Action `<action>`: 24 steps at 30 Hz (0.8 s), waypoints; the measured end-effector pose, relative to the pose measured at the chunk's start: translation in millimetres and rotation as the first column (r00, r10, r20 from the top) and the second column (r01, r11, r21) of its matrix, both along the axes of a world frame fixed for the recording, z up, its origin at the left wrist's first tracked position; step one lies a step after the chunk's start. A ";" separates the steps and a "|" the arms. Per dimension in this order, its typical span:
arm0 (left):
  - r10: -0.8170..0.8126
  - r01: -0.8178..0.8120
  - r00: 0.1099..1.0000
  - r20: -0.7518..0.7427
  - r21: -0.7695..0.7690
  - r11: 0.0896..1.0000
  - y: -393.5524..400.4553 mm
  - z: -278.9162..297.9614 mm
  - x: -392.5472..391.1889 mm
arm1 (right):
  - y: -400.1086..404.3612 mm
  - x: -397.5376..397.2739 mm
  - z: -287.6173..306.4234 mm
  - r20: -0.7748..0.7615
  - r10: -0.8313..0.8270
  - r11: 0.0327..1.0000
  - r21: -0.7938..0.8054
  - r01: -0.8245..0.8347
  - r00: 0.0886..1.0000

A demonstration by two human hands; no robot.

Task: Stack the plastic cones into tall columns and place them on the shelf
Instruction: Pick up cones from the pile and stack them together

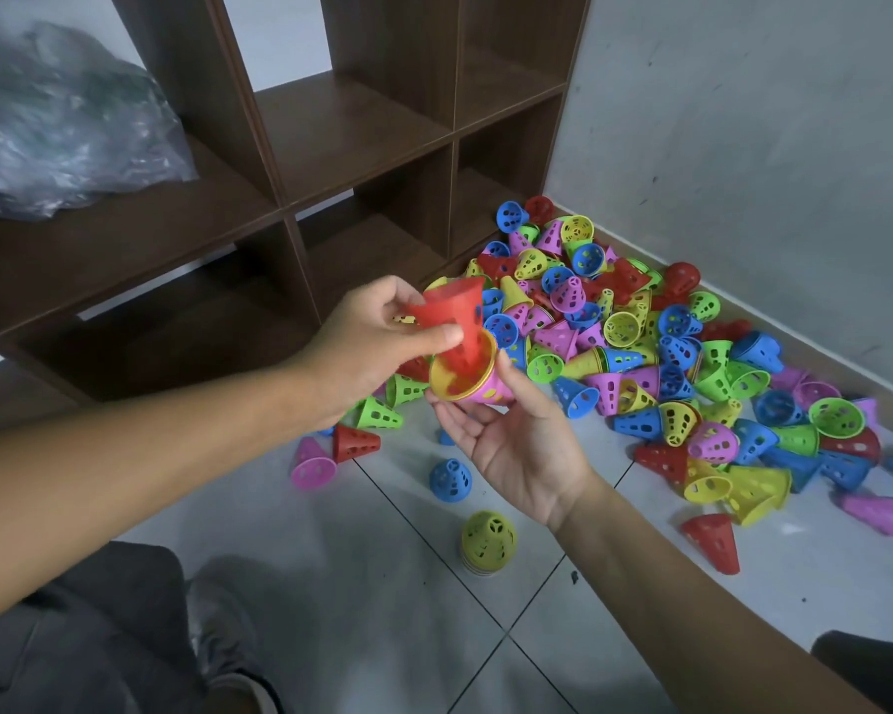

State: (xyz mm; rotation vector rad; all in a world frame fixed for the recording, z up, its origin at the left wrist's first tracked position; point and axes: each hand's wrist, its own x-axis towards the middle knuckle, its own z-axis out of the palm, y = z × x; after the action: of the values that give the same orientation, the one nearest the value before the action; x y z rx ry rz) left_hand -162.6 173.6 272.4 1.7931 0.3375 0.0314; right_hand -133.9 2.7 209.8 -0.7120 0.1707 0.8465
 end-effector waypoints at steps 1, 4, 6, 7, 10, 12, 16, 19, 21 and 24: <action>-0.047 0.046 0.999 0.009 0.060 0.997 -1.4 -2.5 -1.8 | 0.7 0.6 0.8 -0.005 -0.007 1.000 0.018 0.007 1.000; -0.188 0.176 0.982 0.032 0.228 0.958 -2.7 -11.9 -5.3 | 0.2 2.8 0.8 -0.021 -0.038 0.997 0.071 0.039 0.999; -0.258 0.243 0.966 0.020 0.273 0.931 -2.9 -16.4 -8.3 | -2.5 4.2 0.6 -0.012 -0.049 0.996 0.078 0.050 0.999; -0.283 0.265 0.959 0.020 0.289 0.920 -3.0 -19.1 -8.9 | -4.0 4.3 1.5 -0.003 -0.046 0.996 0.082 0.046 0.999; -0.340 0.308 0.940 0.030 0.351 0.884 -4.8 -23.7 -10.7 | -7.4 4.7 2.0 0.004 -0.051 0.994 0.093 0.050 0.999; -0.382 0.343 0.924 0.032 0.373 0.862 -6.0 -25.9 -12.1 | -8.9 5.1 1.5 0.026 -0.065 0.995 0.081 0.063 0.998; -0.440 0.399 0.898 0.008 0.407 0.822 -2.6 -30.6 -14.3 | -14.2 7.3 -0.9 0.092 -0.055 0.997 0.052 0.050 0.994; -0.434 0.398 0.901 -0.025 0.449 0.800 8.9 -41.8 -17.4 | -27.0 9.3 -14.7 0.156 -0.065 0.995 -0.062 0.076 0.986; -0.417 0.401 0.906 -0.077 0.475 0.783 20.4 -52.7 -22.5 | -37.6 5.8 -27.9 0.253 -0.063 0.961 -0.246 0.127 0.965; -0.410 0.442 0.894 -0.184 0.517 0.733 35.0 -68.9 -33.2 | -55.2 -15.5 -55.1 0.464 0.118 0.765 -0.606 0.218 0.878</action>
State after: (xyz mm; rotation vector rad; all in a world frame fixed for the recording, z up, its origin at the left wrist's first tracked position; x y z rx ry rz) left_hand -195.8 208.6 203.5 2.4162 -0.0730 -0.2802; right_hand -149.4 -52.5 154.7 -1.5516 0.0263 0.5157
